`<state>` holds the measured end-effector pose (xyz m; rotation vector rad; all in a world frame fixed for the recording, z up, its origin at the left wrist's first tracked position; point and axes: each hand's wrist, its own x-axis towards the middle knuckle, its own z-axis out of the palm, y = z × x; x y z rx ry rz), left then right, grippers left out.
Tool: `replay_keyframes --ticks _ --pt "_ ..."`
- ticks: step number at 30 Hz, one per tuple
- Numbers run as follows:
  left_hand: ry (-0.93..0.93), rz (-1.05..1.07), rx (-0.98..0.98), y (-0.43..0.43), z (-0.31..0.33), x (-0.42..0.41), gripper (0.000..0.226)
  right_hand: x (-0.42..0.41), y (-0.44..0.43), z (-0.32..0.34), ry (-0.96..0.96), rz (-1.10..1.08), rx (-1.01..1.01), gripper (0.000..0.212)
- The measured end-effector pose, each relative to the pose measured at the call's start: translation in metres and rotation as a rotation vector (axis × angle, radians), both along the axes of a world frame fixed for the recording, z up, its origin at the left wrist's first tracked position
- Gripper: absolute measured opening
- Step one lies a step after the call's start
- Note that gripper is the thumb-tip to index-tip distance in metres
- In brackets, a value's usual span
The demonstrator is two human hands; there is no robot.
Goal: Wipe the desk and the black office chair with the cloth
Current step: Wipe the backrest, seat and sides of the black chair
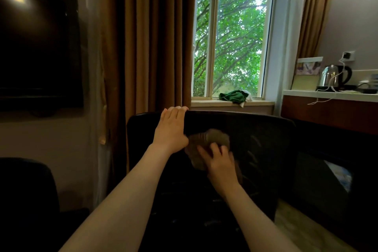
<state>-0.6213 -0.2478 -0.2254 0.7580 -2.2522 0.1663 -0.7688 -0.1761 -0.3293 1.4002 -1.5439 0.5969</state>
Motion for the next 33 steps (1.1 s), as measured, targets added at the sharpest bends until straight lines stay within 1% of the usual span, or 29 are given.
replay_keyframes --ticks 2,3,5,6,8,9,11,12,13,15,16,17,19,20,23,24,26,27,28,30,31,33 --pt "-0.023 0.001 0.021 -0.005 0.002 0.003 0.075 0.005 0.003 -0.018 -0.034 -0.087 0.296 0.068" --pt "-0.024 0.008 0.028 -0.006 0.003 0.005 0.075 0.012 0.008 -0.014 -0.087 -0.099 0.414 0.074" --pt "-0.014 0.034 0.036 -0.008 0.005 0.009 0.077 0.016 0.010 -0.001 -0.181 -0.112 0.566 0.068" --pt "-0.024 0.050 0.055 -0.007 0.004 0.012 0.078 0.020 0.016 0.008 -0.199 -0.085 0.575 0.066" --pt "-0.075 0.079 0.093 -0.007 0.003 0.018 0.081 0.023 0.028 0.020 -0.078 0.004 0.355 0.068" --pt "-0.112 0.101 0.110 -0.006 0.003 0.021 0.082 0.016 0.033 0.020 -0.067 0.062 0.250 0.067" --pt "-0.174 0.169 0.128 -0.003 0.005 0.024 0.084 0.005 0.046 0.030 -0.073 0.207 -0.008 0.053" --pt "-0.183 0.206 0.126 0.001 0.007 0.023 0.085 0.001 0.052 0.045 -0.062 0.219 -0.124 0.049" --pt "-0.188 0.233 0.120 0.006 0.008 0.020 0.085 0.000 0.057 0.063 -0.069 0.203 -0.211 0.051" --pt "-0.175 0.223 0.054 0.020 0.008 0.009 0.084 -0.004 0.059 0.092 -0.123 0.150 -0.322 0.056" --pt "-0.172 0.190 -0.003 0.026 0.007 0.001 0.083 -0.003 0.057 0.100 -0.153 0.135 -0.317 0.059" --pt "-0.180 0.157 -0.045 0.033 0.006 -0.008 0.084 -0.002 0.054 0.102 -0.166 0.118 -0.272 0.063" --pt "-0.215 0.135 -0.047 0.040 0.002 -0.025 0.088 -0.003 0.043 0.095 -0.129 0.064 -0.194 0.073" --pt "-0.217 0.144 -0.023 0.041 0.000 -0.030 0.091 -0.004 0.036 0.086 -0.114 0.043 -0.174 0.075" --pt "-0.167 0.155 -0.025 0.033 -0.005 -0.034 0.095 -0.017 0.022 0.044 -0.143 0.058 -0.143 0.065" --pt "-0.167 0.145 -0.035 0.031 -0.005 -0.032 0.095 -0.019 0.021 0.026 -0.134 0.031 -0.057 0.068" --pt "-0.176 0.115 -0.031 0.028 -0.004 -0.030 0.096 -0.017 0.027 -0.011 -0.139 -0.052 0.275 0.080" --pt "-0.179 0.108 -0.028 0.028 -0.005 -0.029 0.097 -0.013 0.032 -0.025 -0.193 -0.083 0.458 0.078" --pt "-0.177 0.108 -0.029 0.028 -0.005 -0.029 0.098 -0.012 0.036 -0.038 -0.249 -0.126 0.566 0.072" --pt "-0.165 0.110 -0.026 0.031 -0.007 -0.029 0.098 -0.014 0.041 -0.040 -0.347 -0.129 0.581 0.068" --pt "-0.162 0.113 -0.020 0.033 -0.008 -0.029 0.097 -0.013 0.045 -0.035 -0.332 -0.073 0.525 0.070" --pt "-0.179 0.129 -0.008 0.036 -0.008 -0.029 0.097 -0.016 0.049 -0.023 -0.305 0.054 0.294 0.074"
